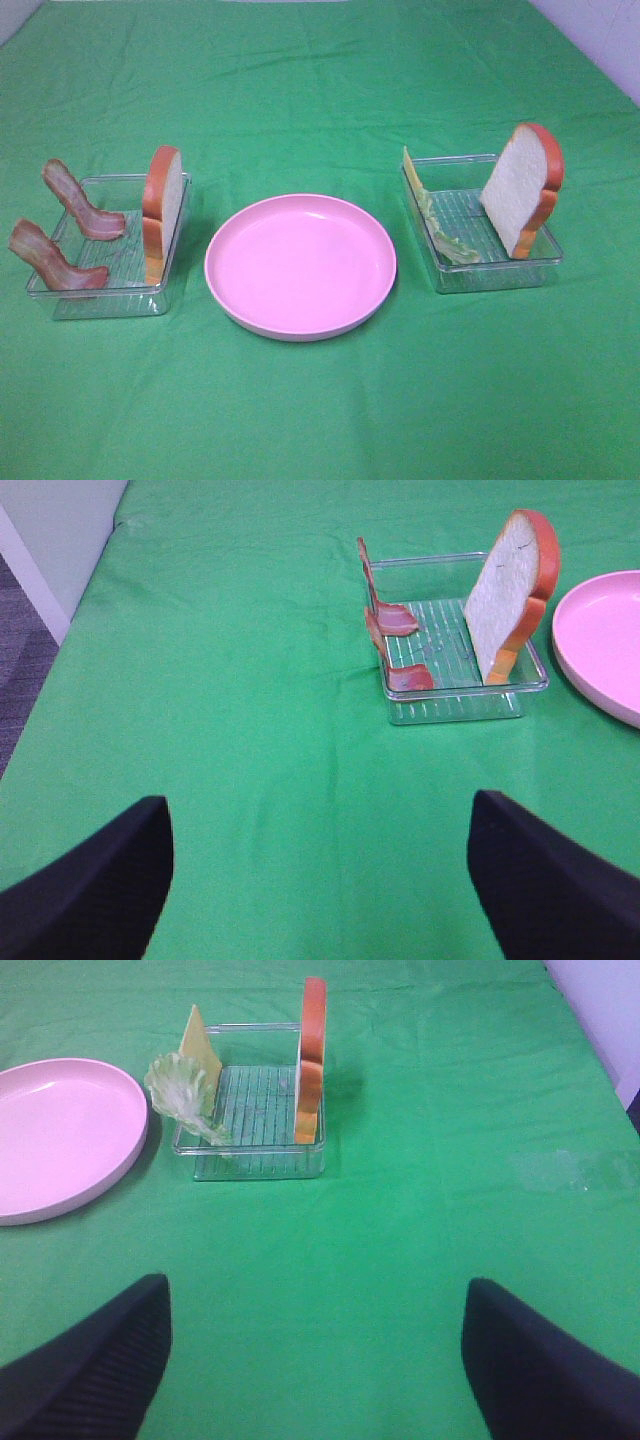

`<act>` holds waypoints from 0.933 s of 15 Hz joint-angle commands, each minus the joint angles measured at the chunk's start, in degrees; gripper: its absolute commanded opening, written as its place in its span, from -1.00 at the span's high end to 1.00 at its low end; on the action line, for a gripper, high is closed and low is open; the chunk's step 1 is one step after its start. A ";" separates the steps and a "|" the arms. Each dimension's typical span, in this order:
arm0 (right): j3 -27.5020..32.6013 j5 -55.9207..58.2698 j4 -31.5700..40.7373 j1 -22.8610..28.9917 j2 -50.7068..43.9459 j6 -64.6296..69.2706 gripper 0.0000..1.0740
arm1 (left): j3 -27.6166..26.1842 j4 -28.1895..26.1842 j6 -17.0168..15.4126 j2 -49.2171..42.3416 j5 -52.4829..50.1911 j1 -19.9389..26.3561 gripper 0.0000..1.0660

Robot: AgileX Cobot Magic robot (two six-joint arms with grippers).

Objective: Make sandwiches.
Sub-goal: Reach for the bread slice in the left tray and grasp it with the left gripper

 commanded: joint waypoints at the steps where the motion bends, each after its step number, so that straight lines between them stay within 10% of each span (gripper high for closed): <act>1: 0.17 0.00 -0.11 -0.29 -0.57 -0.34 -0.41 | 0.06 -0.34 -0.46 -1.03 -0.29 -0.34 -0.44; 7: 0.17 0.00 -0.11 -0.29 -0.57 -0.34 -0.41 | -4.64 3.72 -1.55 11.69 -7.68 -0.34 -0.44; 14: 0.17 0.00 -0.11 -0.29 -0.57 -0.34 -0.41 | -19.60 -8.37 2.12 52.31 -10.14 -0.34 -0.35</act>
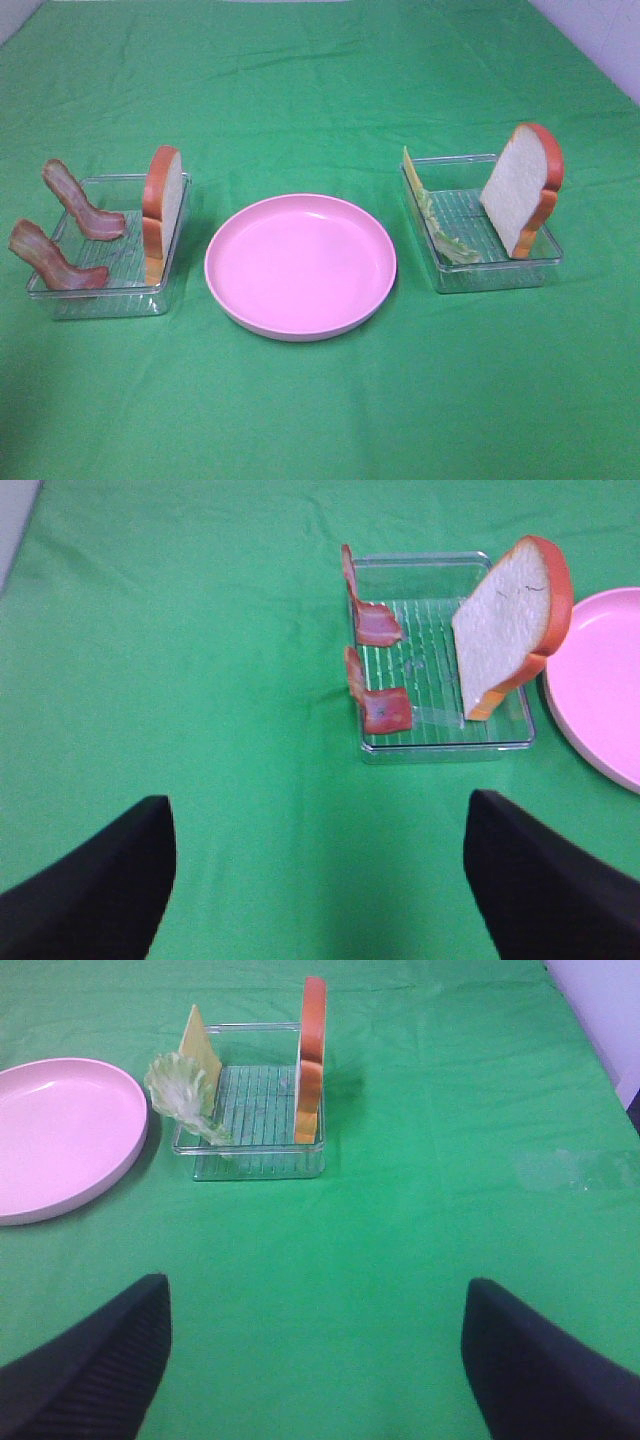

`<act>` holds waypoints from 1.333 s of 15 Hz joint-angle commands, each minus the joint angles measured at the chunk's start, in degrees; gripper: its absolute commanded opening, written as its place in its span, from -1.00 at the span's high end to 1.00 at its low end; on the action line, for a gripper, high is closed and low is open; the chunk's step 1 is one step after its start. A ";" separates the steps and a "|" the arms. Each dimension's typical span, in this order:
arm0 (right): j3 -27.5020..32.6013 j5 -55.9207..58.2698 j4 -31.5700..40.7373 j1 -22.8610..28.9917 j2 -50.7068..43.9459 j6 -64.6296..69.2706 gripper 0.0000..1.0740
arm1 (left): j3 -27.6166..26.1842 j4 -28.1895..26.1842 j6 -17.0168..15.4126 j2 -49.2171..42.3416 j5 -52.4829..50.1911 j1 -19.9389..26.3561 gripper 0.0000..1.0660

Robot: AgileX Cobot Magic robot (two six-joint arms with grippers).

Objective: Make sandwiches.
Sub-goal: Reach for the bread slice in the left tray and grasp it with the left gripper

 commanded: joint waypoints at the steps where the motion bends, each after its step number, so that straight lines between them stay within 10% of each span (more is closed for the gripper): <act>1: 0.17 0.00 -0.11 -0.29 -0.57 -0.34 -0.41 | -4.53 -3.44 2.23 8.25 2.23 -0.34 -0.35; 9: 0.17 0.00 -0.11 -0.29 -0.57 -0.34 -0.41 | -26.76 -6.36 0.34 38.33 13.98 -5.90 -0.35; 20: 0.17 0.00 -0.11 -0.29 -0.57 -0.34 -0.41 | -43.14 13.24 -27.04 60.91 13.46 -29.39 -0.52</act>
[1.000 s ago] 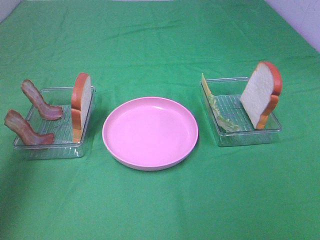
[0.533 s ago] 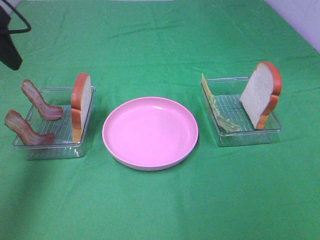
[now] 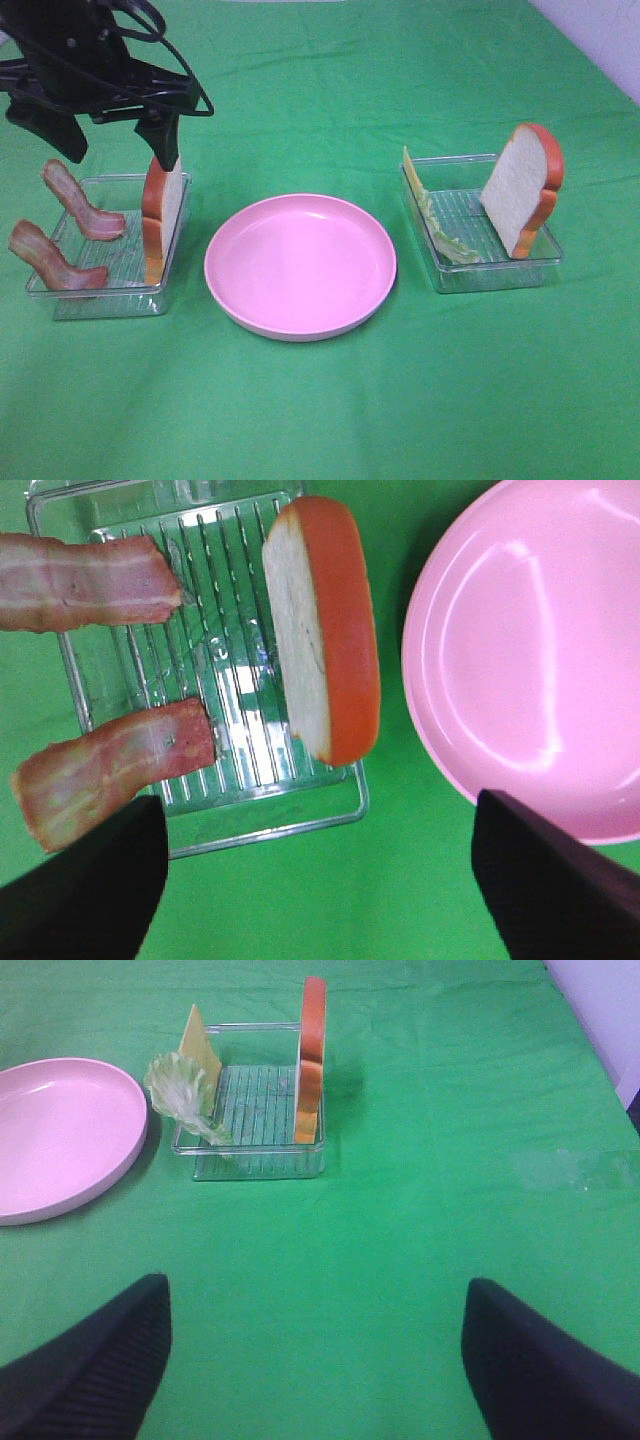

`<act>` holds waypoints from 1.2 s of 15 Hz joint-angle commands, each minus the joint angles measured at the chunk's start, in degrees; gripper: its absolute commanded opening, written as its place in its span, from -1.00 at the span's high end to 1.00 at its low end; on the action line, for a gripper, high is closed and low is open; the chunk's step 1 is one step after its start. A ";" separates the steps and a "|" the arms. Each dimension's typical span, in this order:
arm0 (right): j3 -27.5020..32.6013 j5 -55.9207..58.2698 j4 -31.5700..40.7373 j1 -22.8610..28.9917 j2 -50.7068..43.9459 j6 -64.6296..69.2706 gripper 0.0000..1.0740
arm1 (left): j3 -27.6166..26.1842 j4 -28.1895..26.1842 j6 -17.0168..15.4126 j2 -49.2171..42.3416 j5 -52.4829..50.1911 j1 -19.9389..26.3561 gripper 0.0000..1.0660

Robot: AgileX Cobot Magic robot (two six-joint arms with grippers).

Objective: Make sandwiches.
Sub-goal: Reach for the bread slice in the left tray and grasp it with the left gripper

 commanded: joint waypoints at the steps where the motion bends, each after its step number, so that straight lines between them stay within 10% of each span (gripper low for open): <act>1: 0.17 0.00 -0.11 -0.29 -0.57 -0.34 -0.41 | -1.78 1.43 -4.07 3.72 0.17 -0.97 -0.52; 10: 0.17 0.00 -0.06 -0.29 -0.57 -0.34 -0.41 | -4.01 2.23 -4.93 13.29 -6.88 -0.80 -0.45; 18: 0.17 0.00 -0.06 -0.29 -0.57 -0.34 -0.41 | -4.01 5.21 -5.44 13.75 -8.71 -0.80 0.96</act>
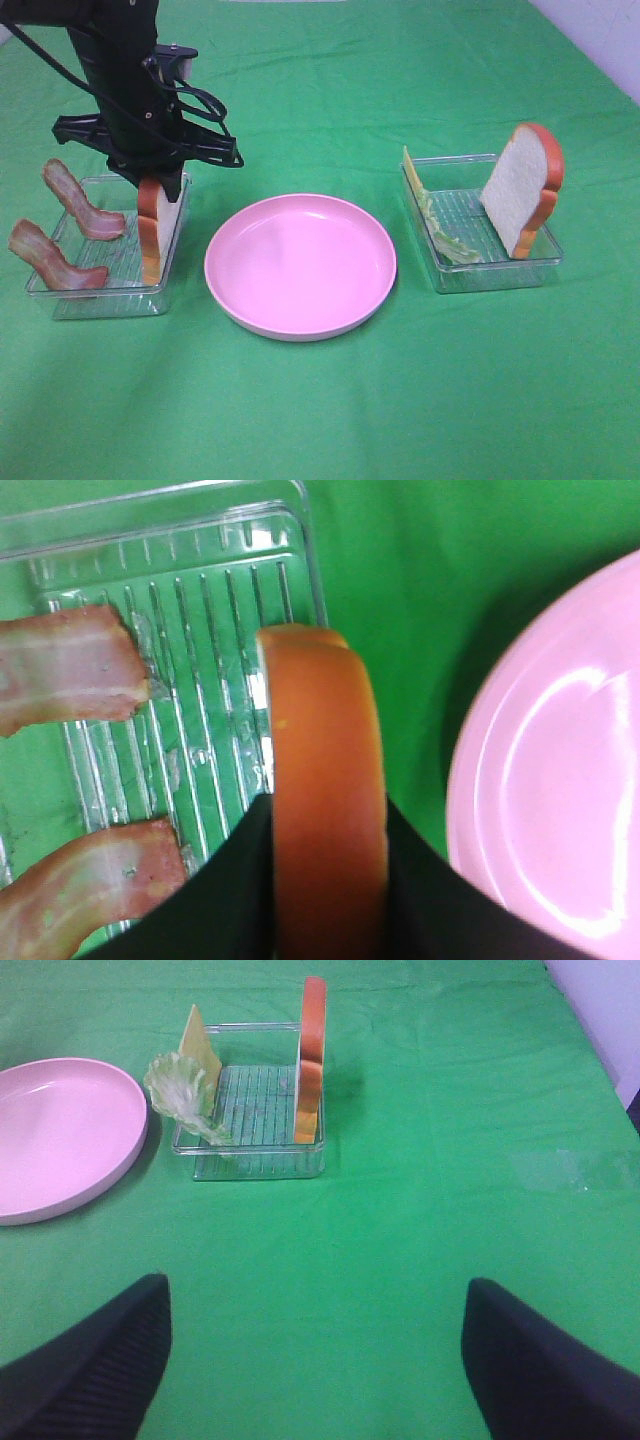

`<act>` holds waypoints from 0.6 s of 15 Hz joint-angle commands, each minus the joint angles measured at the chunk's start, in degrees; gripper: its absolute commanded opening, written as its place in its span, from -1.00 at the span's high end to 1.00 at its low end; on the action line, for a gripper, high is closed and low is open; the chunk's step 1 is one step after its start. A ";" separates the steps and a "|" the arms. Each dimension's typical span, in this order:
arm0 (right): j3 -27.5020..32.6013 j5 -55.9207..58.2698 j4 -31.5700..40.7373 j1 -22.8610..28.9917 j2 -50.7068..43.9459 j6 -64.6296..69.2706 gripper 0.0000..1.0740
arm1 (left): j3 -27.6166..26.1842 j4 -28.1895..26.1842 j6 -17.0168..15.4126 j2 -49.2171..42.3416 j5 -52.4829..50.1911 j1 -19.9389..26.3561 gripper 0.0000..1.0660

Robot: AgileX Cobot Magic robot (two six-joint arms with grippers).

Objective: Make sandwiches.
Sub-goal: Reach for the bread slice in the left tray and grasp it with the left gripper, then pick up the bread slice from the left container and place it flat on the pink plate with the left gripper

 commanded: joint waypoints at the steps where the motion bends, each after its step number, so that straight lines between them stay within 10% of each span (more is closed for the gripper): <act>1: 0.17 0.00 -0.06 -0.29 -0.57 -0.34 -0.41 | -0.29 0.06 -0.46 0.00 -0.52 -0.17 1.00; 6: 0.17 0.00 -0.06 -0.29 -0.57 -0.34 -0.41 | -3.95 -2.29 0.80 -9.28 5.79 1.15 1.00; 9: 0.17 0.00 -0.06 -0.29 -0.57 -0.34 -0.41 | -4.30 -15.24 8.82 -14.84 2.81 7.10 1.00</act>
